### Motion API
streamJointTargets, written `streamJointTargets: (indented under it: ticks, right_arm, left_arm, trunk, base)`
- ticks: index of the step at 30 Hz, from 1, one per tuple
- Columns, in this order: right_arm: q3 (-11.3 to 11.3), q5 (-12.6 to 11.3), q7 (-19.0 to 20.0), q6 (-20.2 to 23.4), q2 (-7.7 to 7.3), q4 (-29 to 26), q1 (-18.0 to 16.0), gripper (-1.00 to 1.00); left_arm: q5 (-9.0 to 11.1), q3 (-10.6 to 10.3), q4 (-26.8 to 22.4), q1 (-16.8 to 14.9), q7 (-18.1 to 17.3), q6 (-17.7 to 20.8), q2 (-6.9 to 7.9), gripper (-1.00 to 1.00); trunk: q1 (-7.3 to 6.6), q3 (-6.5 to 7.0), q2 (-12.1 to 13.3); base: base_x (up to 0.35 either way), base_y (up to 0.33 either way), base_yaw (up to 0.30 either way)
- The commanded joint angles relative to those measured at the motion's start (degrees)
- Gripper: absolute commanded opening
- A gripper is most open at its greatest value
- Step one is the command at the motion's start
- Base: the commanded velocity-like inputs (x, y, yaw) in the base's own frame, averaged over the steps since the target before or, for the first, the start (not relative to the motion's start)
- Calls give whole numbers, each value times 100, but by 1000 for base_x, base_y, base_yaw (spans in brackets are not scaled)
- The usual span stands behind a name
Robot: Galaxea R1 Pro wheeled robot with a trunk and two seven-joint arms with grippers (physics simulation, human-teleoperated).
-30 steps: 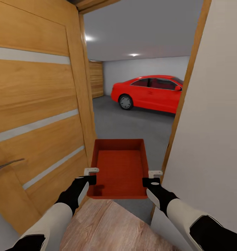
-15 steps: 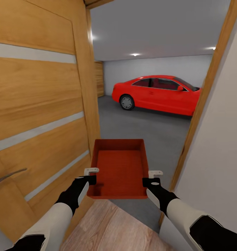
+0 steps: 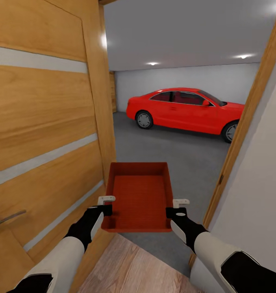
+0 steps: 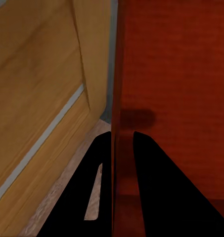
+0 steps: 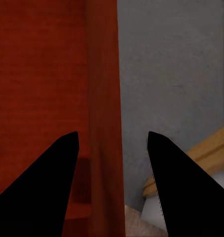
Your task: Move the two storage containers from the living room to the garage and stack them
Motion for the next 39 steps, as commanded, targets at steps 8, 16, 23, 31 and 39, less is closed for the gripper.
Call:
streamJointTargets:
  ticks: [8,16,23,31,39]
  right_arm:
    - [48,0,-62,34,0,7,-1,-100]
    - [48,0,-63,34,0,7,-1,-100]
    - [48,0,-59,34,0,7,-1,-100]
    - [48,0,-62,34,0,7,-1,-100]
    - [46,0,-59,34,0,7,-1,-100]
  left_arm:
    - [28,98,-26,-8,9,39,-117,-100]
    - [28,98,-26,-8,9,39,-117,-100]
    - [28,98,-26,-8,9,39,-117,-100]
    - [28,98,-26,-9,9,47,-117,-100]
    - [28,98,-26,-8,9,47,-117,-100]
  trunk:
    - [4,-13,-14]
    - [4,-13,-14]
    - [4,-13,-14]
    - [4,-13,-14]
    - [4,-13,-14]
  base:
    - [3,3,-242]
    - [0,0,-243]
    - [0,0,-243]
    - [146,178,-66]
    - [204,262,-1]
